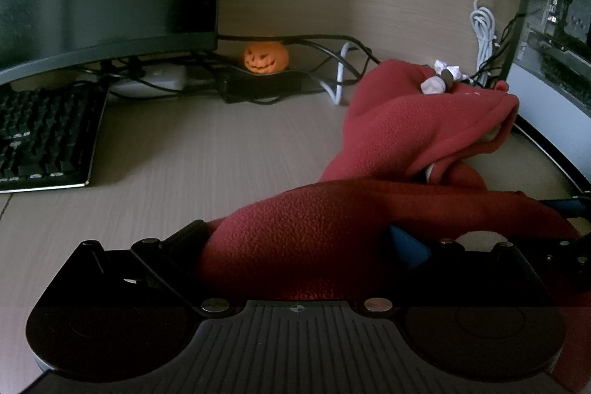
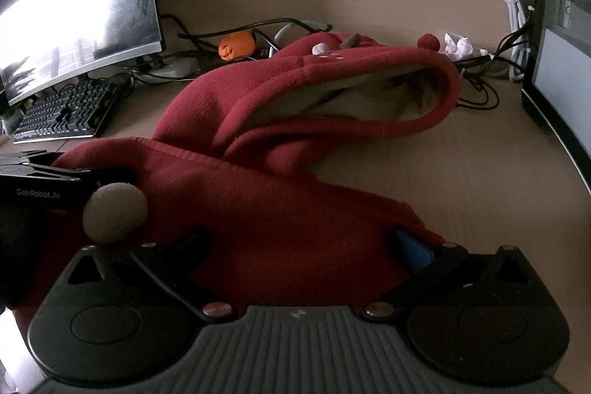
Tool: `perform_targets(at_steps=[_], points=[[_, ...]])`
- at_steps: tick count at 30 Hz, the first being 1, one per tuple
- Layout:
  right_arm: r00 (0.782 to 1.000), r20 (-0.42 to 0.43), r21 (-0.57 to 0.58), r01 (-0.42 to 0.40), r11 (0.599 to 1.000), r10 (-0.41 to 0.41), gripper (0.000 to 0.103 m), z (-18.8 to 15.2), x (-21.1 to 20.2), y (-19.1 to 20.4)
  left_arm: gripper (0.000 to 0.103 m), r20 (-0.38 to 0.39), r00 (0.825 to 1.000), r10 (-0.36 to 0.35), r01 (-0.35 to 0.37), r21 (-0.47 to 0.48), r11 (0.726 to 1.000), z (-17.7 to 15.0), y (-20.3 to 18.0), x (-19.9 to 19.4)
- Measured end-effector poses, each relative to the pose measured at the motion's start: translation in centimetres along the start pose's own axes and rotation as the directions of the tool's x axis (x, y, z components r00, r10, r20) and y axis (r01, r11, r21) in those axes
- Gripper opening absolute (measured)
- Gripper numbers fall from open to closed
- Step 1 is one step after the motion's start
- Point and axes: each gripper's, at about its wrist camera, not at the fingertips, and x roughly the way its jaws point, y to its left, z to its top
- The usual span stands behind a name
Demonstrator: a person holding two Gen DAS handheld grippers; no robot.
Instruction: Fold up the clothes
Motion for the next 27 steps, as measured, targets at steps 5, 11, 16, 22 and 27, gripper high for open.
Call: perform_targets(at_steps=[5, 11, 16, 22, 27], points=[[1.0, 0.003, 0.0, 0.002, 1.0, -0.002, 0.103, 0.0, 0.1, 0.0, 0.103, 0.005, 1.0, 0.016, -0.016, 0.013, 1.0, -0.1, -0.3, -0.1], [1.0, 0.001, 0.003, 0.0, 1.0, 0.0, 0.103, -0.1, 0.2, -0.2, 0.103, -0.013, 1.0, 0.011, -0.011, -0.023, 1.0, 0.3, 0.1, -0.5], [1.0, -0.001, 0.003, -0.002, 1.0, 0.002, 0.103, 0.0, 0.2, -0.2, 0.103, -0.013, 1.0, -0.028, 0.026, -0.123, 0.992, 0.6, -0.7, -5.5], [1.0, 0.011, 0.012, -0.016, 1.0, 0.016, 0.103, -0.2, 0.2, -0.6, 0.103, 0.043, 0.994, -0.099, 0.105, -0.168, 0.98, 0.4, -2.6, -11.8], [0.999, 0.02, 0.023, -0.035, 0.999, 0.035, 0.103, -0.3, 0.1, -0.9, 0.103, 0.07, 0.993, -0.092, 0.102, -0.165, 0.981, 1.3, -3.6, -14.3]])
